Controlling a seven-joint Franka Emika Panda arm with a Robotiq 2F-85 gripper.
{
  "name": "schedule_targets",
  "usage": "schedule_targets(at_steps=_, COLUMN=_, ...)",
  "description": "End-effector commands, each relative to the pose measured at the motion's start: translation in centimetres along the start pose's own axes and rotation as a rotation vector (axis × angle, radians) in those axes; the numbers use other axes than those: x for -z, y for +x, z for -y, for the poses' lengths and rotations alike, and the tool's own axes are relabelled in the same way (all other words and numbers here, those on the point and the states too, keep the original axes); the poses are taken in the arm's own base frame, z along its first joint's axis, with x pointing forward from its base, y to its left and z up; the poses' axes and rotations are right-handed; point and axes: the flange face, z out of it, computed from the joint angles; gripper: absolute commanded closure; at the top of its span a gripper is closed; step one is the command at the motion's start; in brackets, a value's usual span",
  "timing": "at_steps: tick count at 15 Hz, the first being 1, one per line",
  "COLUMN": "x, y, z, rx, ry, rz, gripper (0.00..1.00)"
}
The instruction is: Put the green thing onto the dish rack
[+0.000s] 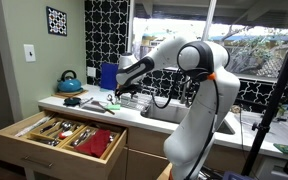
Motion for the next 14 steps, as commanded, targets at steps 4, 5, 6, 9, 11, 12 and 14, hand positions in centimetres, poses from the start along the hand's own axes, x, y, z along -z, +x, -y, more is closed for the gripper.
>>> schedule_targets(at_steps=4, x=-2.2, y=1.4, z=-0.4, rx=-0.062, ry=-0.07, rz=-0.006, gripper=0.0)
schedule_targets(at_steps=5, x=-3.3, y=2.1, z=-0.5, rx=-0.095, ry=-0.062, rz=-0.002, gripper=0.0)
schedule_targets(at_steps=6, x=-4.3, y=2.5, z=-0.7, rx=-0.121, ry=-0.047, rz=0.013, gripper=0.0)
schedule_targets(at_steps=9, x=-7.1, y=4.0, z=-1.2, rx=-0.202, ry=0.025, rz=0.049, gripper=0.0)
schedule_targets(at_steps=11, x=-8.7, y=4.9, z=-1.2, rx=-0.223, ry=0.074, rz=0.045, gripper=0.0)
schedule_targets(at_steps=12, x=-9.3, y=5.2, z=-0.9, rx=-0.224, ry=0.106, rz=0.043, gripper=0.0)
schedule_targets(at_steps=14, x=-10.5, y=5.6, z=-0.1, rx=-0.222, ry=0.152, rz=0.024, gripper=0.0)
